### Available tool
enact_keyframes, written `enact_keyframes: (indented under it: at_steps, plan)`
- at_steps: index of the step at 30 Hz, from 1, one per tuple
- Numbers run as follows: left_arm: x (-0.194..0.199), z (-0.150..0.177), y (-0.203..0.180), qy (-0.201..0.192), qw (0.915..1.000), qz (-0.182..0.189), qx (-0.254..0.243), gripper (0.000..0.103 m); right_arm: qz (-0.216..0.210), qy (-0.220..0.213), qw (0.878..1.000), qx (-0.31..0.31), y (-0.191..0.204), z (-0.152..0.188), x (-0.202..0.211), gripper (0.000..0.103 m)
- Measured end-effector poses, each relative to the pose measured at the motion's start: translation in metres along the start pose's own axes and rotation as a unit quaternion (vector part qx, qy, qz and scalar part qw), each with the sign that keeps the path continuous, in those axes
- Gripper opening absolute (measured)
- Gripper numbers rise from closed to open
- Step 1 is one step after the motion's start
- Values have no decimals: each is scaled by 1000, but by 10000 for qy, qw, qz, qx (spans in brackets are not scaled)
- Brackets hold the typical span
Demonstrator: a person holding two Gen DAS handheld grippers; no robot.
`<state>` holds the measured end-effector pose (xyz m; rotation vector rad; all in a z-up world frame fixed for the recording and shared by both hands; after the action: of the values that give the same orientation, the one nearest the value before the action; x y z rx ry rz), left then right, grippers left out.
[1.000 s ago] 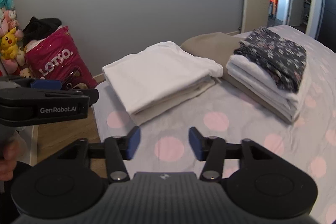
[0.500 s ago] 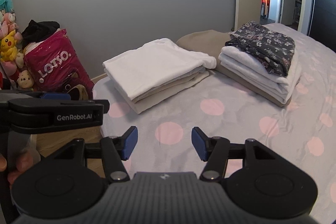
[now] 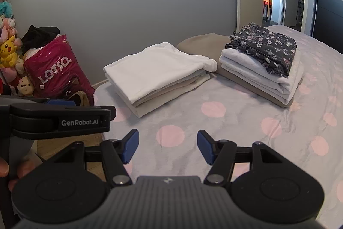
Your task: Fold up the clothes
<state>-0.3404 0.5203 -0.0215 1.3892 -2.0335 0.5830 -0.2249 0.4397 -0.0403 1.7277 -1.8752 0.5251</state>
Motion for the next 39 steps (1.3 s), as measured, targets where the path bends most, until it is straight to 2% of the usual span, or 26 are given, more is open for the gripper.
enact_keyframes:
  at_steps: [39]
  plan:
    - [11,7,-8,31,10000,37,-66,73,-25,-72,10000,37,3,6,10,65]
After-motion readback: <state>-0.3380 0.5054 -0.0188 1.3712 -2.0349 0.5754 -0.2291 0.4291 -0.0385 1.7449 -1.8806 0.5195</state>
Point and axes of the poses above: each gripper's, at about its wrist camera, not at the fingertips, and x roughly against the way its jaws point, y to its left, z to its underside, the point moved 6 cm from there along -x, roughly the way its jaws point, and after that the axes turned 3 degrees about x, right-handed, at the moved point
